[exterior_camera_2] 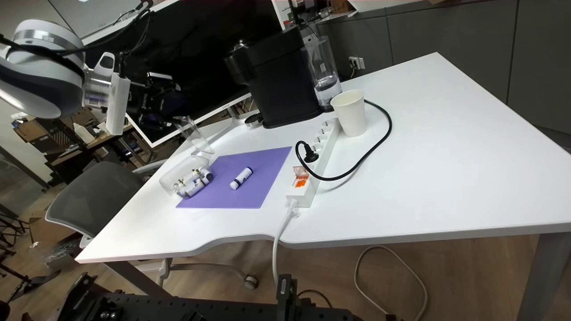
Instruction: Open the clear container
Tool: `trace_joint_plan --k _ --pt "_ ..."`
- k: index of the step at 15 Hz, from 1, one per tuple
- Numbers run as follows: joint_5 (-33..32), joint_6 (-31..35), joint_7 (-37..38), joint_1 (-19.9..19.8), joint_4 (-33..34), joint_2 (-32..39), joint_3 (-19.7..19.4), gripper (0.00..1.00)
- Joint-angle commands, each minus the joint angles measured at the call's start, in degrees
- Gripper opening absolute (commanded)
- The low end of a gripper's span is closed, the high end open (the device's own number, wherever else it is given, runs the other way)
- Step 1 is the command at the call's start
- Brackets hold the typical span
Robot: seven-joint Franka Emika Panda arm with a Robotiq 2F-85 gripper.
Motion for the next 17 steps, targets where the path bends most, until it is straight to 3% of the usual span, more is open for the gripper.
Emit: trace_joint_plan --k 1,5,11,17 --pt "1.97 -0.43 2.68 -1.21 -1.08 -4.62 -0.99 1.0" --pt "11.37 0.73 -1.05 -2.06 -2.7 -8.94 -1.62 1.0" --pt "34.96 -0.21 -13.78 -1.0 -6.73 -15.01 -0.85 1.0" --pt "48.82 -0.44 -25.46 0.85 -10.55 -20.7 2.34 1.0"
